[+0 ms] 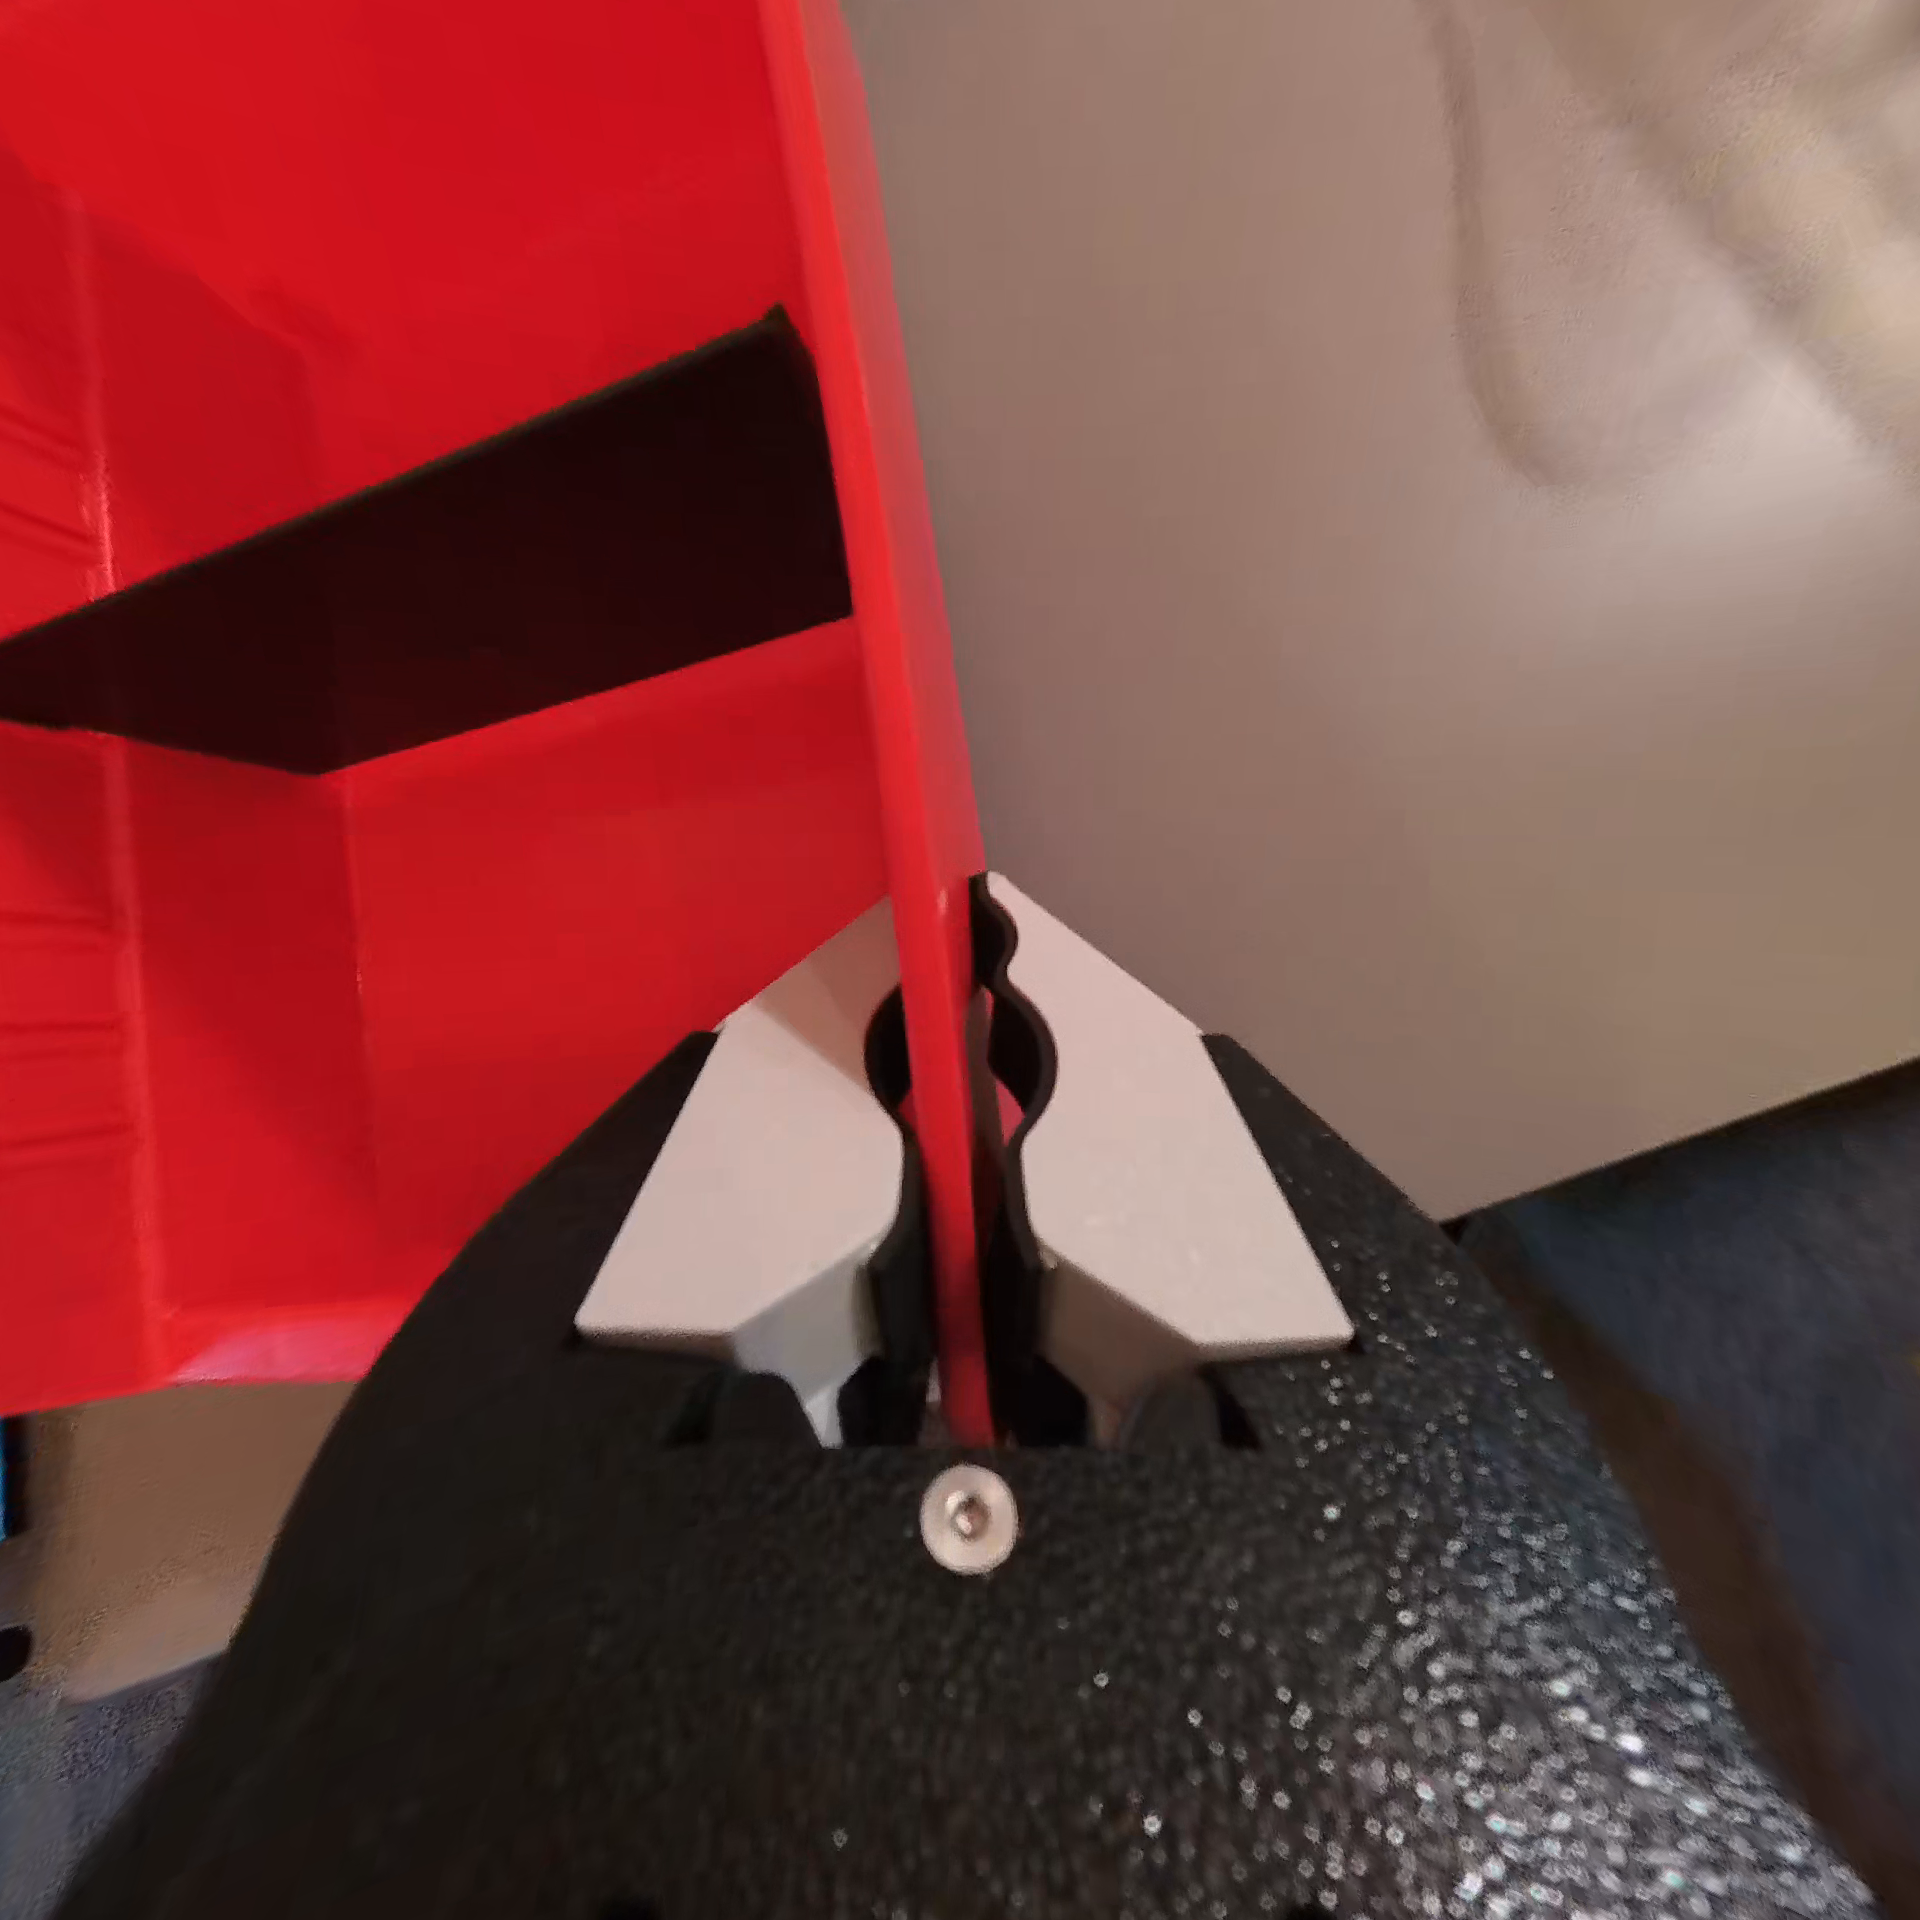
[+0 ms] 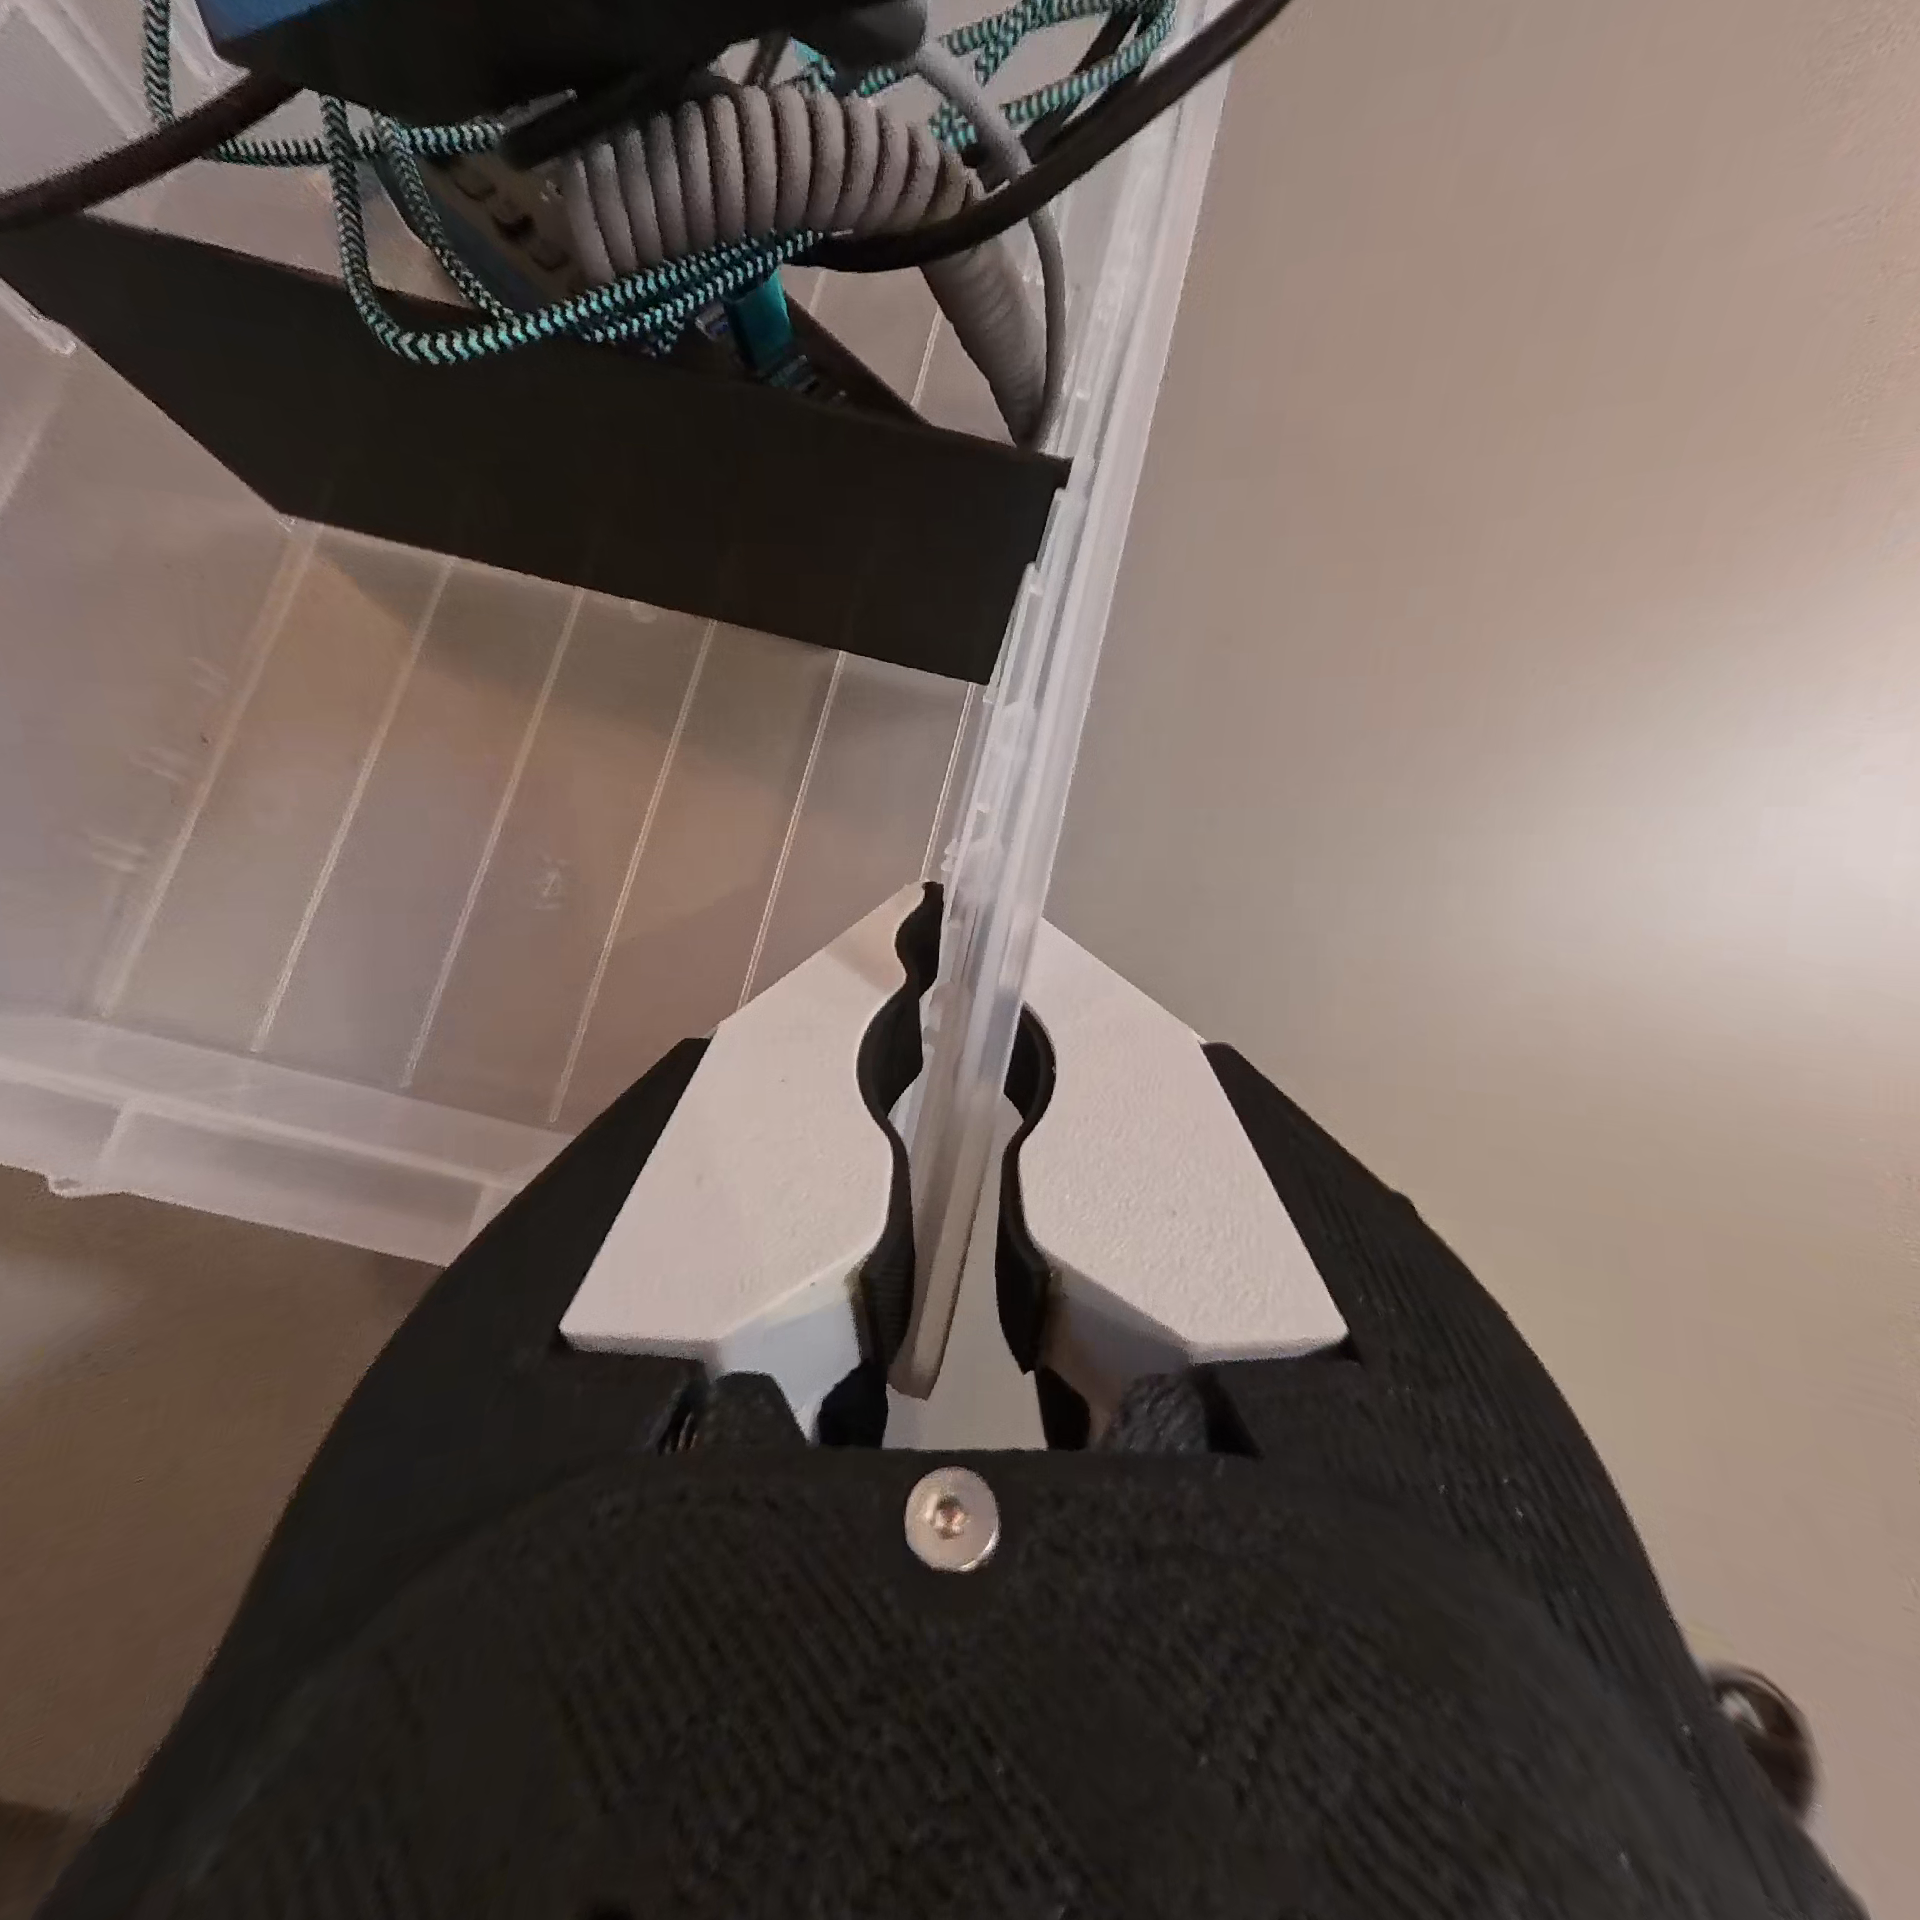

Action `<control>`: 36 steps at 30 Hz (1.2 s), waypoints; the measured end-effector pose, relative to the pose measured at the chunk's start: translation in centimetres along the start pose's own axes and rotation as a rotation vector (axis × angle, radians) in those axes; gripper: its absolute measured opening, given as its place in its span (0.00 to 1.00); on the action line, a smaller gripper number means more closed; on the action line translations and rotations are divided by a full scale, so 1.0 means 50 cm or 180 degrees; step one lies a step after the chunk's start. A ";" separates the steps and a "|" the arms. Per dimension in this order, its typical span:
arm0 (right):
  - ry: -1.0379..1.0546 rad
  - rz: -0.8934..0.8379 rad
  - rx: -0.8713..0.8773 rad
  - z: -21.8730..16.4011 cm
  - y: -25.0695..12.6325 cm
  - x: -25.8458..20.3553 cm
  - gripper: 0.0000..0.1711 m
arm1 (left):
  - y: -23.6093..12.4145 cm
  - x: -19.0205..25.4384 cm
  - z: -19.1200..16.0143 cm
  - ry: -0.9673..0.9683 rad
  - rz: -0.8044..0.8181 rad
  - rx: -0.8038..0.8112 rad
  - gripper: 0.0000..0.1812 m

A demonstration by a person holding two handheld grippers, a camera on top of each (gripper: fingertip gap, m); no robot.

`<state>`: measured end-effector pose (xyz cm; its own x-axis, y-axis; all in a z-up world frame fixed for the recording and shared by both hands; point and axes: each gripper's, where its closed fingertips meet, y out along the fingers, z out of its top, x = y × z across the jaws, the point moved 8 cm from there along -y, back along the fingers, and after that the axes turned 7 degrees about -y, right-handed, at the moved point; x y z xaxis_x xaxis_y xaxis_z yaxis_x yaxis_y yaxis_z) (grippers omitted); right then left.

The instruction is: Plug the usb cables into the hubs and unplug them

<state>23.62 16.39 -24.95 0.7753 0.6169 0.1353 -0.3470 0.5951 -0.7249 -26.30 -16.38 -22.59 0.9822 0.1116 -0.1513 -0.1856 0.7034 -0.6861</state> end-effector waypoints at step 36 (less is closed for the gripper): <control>-0.0731 -0.0192 0.2564 0.143 -0.230 -0.142 0.46 | -0.190 0.281 0.395 0.1273 -0.1371 0.1903 0.01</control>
<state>18.33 8.87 -12.75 0.7082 0.6098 0.3559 -0.6466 0.7625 -0.0199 -10.15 -7.63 -4.18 0.8580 -0.4303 -0.2806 0.3613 0.8938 -0.2658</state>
